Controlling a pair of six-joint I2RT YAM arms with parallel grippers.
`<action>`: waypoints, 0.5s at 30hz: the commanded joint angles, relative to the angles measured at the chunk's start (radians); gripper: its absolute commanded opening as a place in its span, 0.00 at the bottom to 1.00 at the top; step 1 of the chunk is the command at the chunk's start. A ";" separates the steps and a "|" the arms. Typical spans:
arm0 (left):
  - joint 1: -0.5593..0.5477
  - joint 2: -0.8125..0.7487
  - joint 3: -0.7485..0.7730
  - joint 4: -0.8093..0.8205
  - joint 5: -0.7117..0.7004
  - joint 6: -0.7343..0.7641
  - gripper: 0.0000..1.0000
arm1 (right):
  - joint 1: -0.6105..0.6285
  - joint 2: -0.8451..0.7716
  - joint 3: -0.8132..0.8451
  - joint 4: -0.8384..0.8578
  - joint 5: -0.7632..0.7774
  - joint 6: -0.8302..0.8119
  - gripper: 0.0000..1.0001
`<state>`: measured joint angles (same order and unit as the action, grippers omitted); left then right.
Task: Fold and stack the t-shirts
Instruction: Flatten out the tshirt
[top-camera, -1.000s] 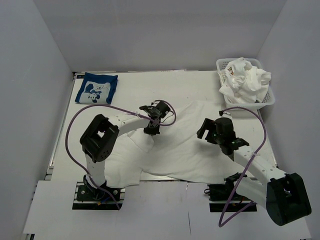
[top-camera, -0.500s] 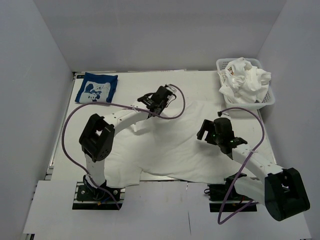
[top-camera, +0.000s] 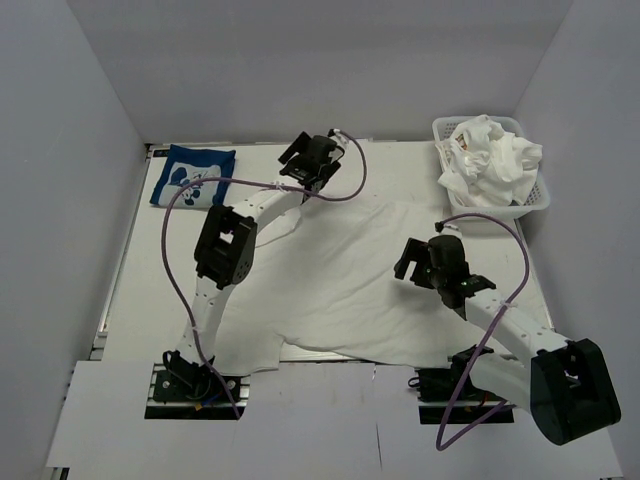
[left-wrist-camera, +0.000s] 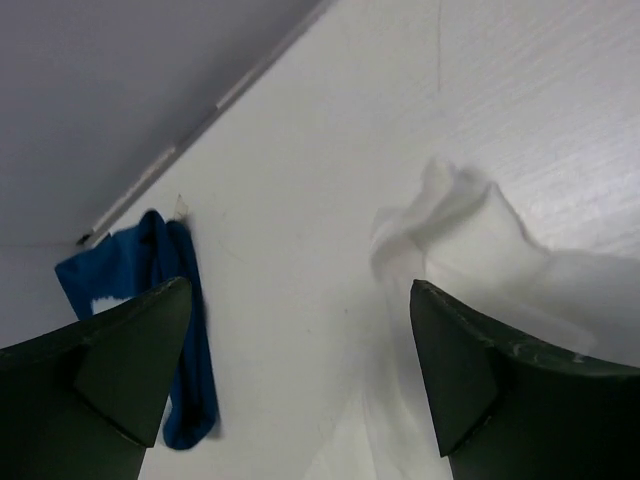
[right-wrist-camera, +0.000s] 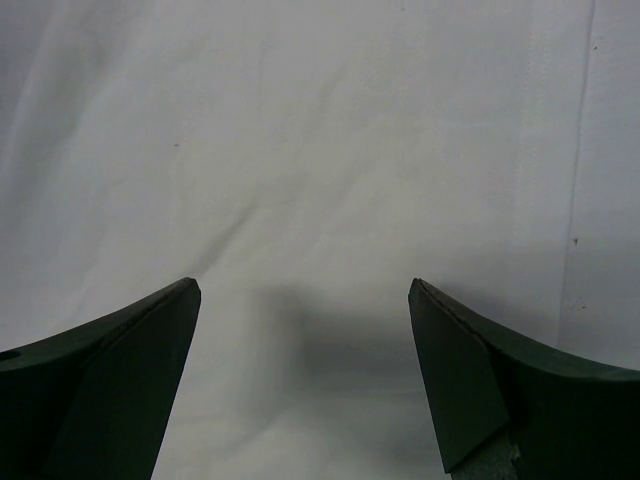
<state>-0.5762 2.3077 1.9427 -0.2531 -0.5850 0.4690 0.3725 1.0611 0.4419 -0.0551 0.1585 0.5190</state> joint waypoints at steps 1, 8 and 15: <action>-0.031 -0.167 -0.162 -0.077 -0.010 -0.136 1.00 | -0.003 -0.029 -0.012 0.043 -0.022 -0.008 0.90; -0.053 -0.347 -0.536 -0.017 0.071 -0.185 1.00 | -0.001 0.005 -0.015 0.043 -0.045 -0.008 0.90; -0.033 -0.226 -0.439 -0.038 0.063 -0.216 1.00 | -0.003 0.051 -0.008 0.084 -0.054 -0.013 0.90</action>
<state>-0.6197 2.0575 1.4372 -0.2955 -0.5346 0.2848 0.3725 1.1007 0.4290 -0.0212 0.1162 0.5159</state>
